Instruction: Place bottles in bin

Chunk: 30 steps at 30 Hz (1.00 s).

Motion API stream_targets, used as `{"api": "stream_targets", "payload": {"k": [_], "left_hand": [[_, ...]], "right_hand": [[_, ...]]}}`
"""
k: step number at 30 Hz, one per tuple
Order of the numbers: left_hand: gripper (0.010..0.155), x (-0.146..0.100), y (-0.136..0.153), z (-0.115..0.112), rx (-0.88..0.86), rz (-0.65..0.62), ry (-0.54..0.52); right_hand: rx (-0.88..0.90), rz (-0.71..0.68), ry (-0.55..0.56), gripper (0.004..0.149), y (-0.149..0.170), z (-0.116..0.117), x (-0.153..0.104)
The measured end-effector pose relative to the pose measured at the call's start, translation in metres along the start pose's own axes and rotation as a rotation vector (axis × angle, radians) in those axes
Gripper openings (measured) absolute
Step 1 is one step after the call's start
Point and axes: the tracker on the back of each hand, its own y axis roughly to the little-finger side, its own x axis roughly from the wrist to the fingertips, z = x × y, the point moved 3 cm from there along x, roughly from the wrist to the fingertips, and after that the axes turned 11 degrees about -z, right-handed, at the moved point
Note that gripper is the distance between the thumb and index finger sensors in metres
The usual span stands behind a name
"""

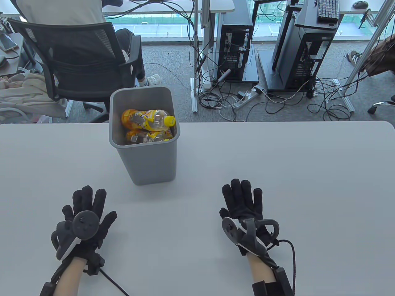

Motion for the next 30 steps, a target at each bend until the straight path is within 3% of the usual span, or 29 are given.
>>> {"api": "stream_targets", "payload": {"k": [5,30], "left_hand": [[0.080,0.001,-0.005,-0.001,0.029,-0.012,0.003],[0.080,0.001,-0.008,-0.005,0.059,-0.006,0.046]], "right_hand": [[0.048,0.034,-0.066,0.076,0.007,0.009,0.000],[0.137,0.127,-0.136,0.074,0.024,0.022,-0.003]]}}
